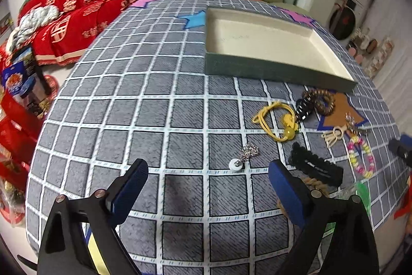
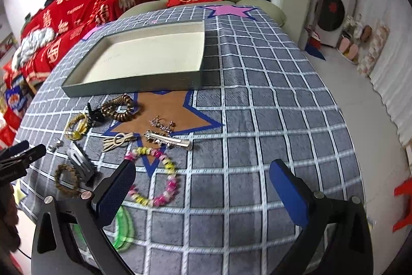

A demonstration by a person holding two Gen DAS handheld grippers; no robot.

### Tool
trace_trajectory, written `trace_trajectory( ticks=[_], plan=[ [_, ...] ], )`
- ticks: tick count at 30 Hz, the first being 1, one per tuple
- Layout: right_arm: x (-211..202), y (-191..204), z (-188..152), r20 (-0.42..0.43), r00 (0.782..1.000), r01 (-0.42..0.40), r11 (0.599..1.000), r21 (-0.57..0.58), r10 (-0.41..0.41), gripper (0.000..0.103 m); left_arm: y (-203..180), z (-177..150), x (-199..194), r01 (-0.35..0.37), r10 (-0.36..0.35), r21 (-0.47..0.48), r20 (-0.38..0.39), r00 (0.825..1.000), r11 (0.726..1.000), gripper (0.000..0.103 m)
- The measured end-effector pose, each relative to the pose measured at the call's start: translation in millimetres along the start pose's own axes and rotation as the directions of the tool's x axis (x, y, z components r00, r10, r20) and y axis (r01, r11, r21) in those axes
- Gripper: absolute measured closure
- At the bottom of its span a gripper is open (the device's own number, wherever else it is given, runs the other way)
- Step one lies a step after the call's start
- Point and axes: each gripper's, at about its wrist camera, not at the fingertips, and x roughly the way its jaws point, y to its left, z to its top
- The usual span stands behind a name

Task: Organize jewelry
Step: 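Grasp the silver spiky hair clip with the right tool while the left tool grasps the silver pendant, then carry the hair clip and pendant with both tools over the white tray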

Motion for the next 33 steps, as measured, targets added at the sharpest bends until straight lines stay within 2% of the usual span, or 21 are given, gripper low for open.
trace_trajectory(
  ticks=[2, 5, 6, 8, 10, 11, 17, 20, 26, 27, 28, 30, 33],
  plan=[
    [7.1, -1.2, 5.5, -0.003, 1.000, -0.009, 0.999, -0.040, 0.009, 0.000, -4.0, 0.2, 3.8, 0.013, -0.013, 0.034, -0.001, 1.000, 0.999, 0.002],
    [17.2, -1.1, 12.7, -0.013, 0.999, -0.032, 0.994, -0.106, 0.031, 0.001, -8.8, 1.7, 9.9, 0.036, -0.035, 0.085, -0.017, 0.999, 0.996, 0.019],
    [20.7, -0.1, 14.0, -0.020, 0.999, -0.039, 0.991, -0.126, 0.037, 0.002, -9.6, 2.5, 12.8, 0.040, -0.038, 0.093, -0.028, 0.999, 0.995, 0.019],
    [29.9, 0.5, 16.9, -0.039, 0.998, -0.058, 0.984, -0.169, 0.052, 0.009, -10.4, 4.4, 18.3, 0.046, -0.042, 0.106, -0.039, 0.998, 0.993, 0.019],
    [39.2, 1.0, 18.1, -0.066, 0.997, -0.062, 0.978, -0.200, 0.049, 0.027, -11.5, 6.0, 20.6, 0.050, -0.045, 0.125, -0.037, 0.998, 0.991, 0.019],
    [44.3, 0.6, 18.5, -0.083, 0.995, -0.069, 0.975, -0.211, 0.052, 0.032, -12.3, 7.1, 21.5, 0.053, -0.048, 0.134, -0.039, 0.998, 0.990, 0.019],
    [54.7, 7.1, 18.2, -0.119, 0.986, -0.148, 0.954, -0.261, 0.120, 0.035, -19.7, 10.5, 25.0, 0.065, -0.058, 0.186, -0.040, 0.998, 0.980, 0.022],
    [59.3, 16.9, 18.1, -0.131, 0.984, -0.156, 0.939, -0.305, 0.121, 0.045, -23.7, 11.0, 25.6, 0.073, -0.066, 0.210, -0.040, 0.997, 0.975, 0.023],
    [56.1, 30.6, 17.3, -0.145, 0.978, -0.189, 0.924, -0.333, 0.148, 0.076, -32.0, 7.6, 20.3, 0.109, -0.103, 0.258, -0.036, 0.994, 0.960, 0.050],
    [55.7, 31.8, 16.6, -0.148, 0.977, -0.193, 0.923, -0.333, 0.151, 0.078, -33.5, 7.2, 19.7, 0.114, -0.109, 0.266, -0.035, 0.993, 0.957, 0.059],
    [54.6, 33.0, 15.3, -0.152, 0.976, -0.199, 0.922, -0.333, 0.156, 0.082, -36.0, 6.4, 18.7, 0.124, -0.120, 0.277, -0.033, 0.992, 0.953, 0.065],
    [52.7, 35.6, 12.7, -0.160, 0.974, -0.207, 0.919, -0.335, 0.161, 0.084, -38.5, 5.2, 17.7, 0.132, -0.127, 0.294, -0.033, 0.991, 0.947, 0.087],
    [48.4, 39.3, 7.1, -0.163, 0.975, -0.199, 0.922, -0.331, 0.152, 0.084, -38.3, 4.6, 17.1, 0.139, -0.135, 0.292, -0.032, 0.990, 0.946, 0.087]
  ],
)
